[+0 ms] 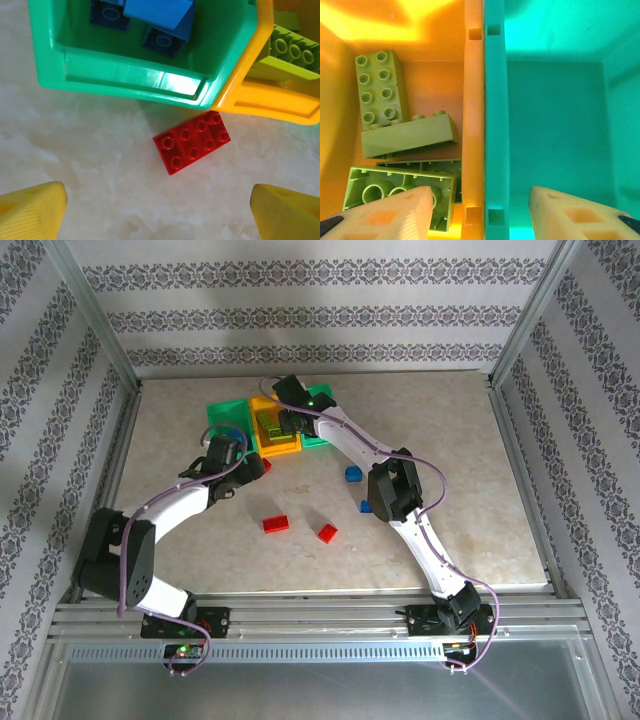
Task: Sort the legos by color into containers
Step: Touch the container at the top-center of the table, then move the lego to the center of the table.
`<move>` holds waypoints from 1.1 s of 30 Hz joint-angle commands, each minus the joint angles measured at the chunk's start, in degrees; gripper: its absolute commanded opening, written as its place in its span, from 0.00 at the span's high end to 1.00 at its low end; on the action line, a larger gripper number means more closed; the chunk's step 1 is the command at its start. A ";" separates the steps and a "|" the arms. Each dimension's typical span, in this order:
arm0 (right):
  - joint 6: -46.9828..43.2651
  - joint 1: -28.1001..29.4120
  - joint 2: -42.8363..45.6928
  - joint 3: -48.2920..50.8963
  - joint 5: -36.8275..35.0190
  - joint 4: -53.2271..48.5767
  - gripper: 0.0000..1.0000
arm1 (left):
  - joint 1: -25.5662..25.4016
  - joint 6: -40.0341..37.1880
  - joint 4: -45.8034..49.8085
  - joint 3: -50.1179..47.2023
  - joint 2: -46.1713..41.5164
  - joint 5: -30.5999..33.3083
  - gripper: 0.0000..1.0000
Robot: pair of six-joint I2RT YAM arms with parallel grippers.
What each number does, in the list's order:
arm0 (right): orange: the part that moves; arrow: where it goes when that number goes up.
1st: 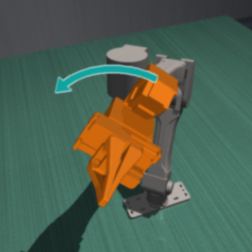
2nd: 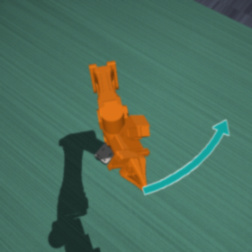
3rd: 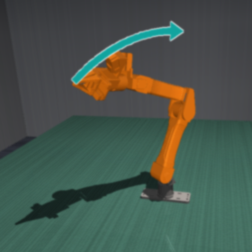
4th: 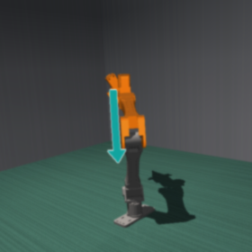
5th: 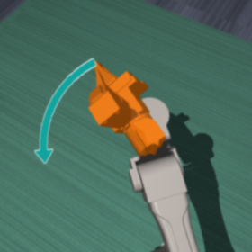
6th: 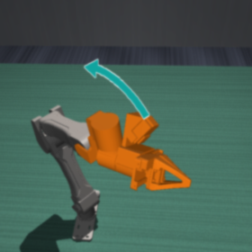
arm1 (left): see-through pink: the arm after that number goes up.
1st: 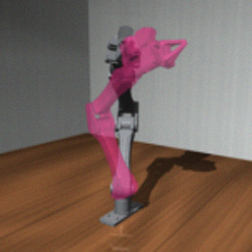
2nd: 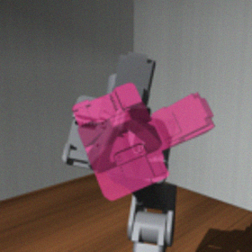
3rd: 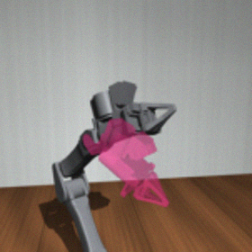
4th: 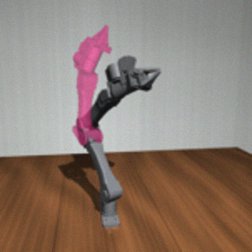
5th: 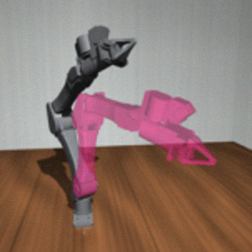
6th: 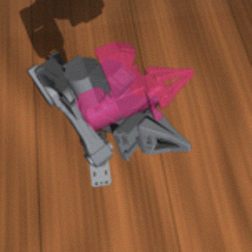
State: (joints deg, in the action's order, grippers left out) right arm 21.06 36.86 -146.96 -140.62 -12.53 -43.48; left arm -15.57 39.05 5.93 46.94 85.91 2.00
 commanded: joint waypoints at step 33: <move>0.47 -0.17 0.92 -1.06 -0.03 -0.64 0.44 | -4.77 -4.55 1.06 13.43 19.83 10.98 0.08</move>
State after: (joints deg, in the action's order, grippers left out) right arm 21.28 36.88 -147.94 -140.77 -12.16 -43.51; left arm -19.40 36.40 3.44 59.02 104.95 10.07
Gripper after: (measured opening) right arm 0.555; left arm 0.927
